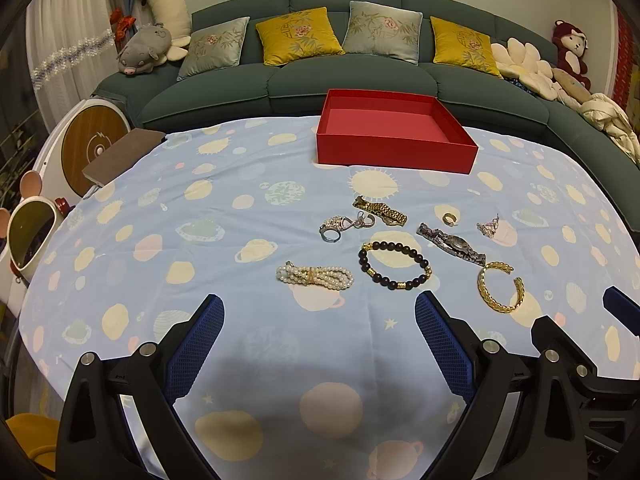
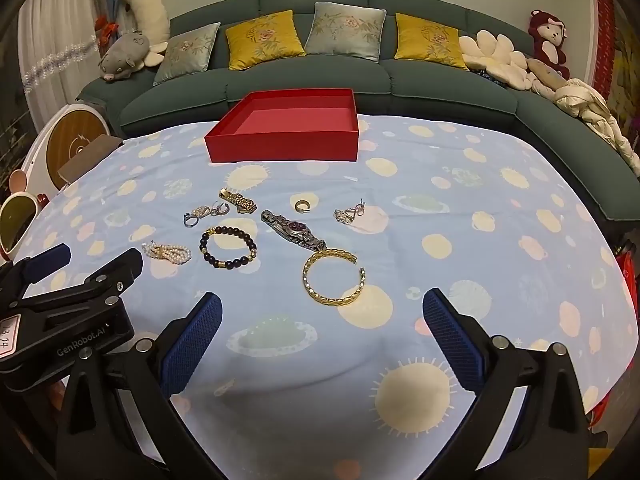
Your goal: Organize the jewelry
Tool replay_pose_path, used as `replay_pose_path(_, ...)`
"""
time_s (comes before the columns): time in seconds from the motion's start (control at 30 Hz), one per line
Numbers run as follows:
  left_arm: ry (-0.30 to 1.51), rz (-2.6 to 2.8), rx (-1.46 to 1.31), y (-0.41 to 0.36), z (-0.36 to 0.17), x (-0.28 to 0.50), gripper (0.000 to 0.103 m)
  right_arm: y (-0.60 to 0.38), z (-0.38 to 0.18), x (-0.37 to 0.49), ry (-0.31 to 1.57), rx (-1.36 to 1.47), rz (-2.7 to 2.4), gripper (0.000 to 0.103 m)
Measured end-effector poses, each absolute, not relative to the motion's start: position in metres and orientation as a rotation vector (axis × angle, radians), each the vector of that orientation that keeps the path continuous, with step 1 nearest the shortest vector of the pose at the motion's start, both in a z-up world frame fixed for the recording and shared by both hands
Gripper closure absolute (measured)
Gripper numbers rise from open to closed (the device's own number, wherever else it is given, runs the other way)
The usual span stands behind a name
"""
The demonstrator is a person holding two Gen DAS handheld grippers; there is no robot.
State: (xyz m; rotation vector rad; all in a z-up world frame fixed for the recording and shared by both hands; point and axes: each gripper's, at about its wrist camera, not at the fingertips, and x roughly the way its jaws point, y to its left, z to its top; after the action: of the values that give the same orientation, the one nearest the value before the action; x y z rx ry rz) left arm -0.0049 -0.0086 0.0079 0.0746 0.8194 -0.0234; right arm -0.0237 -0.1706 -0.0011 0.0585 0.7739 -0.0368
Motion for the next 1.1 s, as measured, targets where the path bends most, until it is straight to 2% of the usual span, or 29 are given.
replay_pose_path(1.1,0.809,-0.012,0.061,-0.0074,0.0077,-0.0052,0.01,-0.1728,0.0002,-0.0241,0.77,0.06,-0.037,0.005)
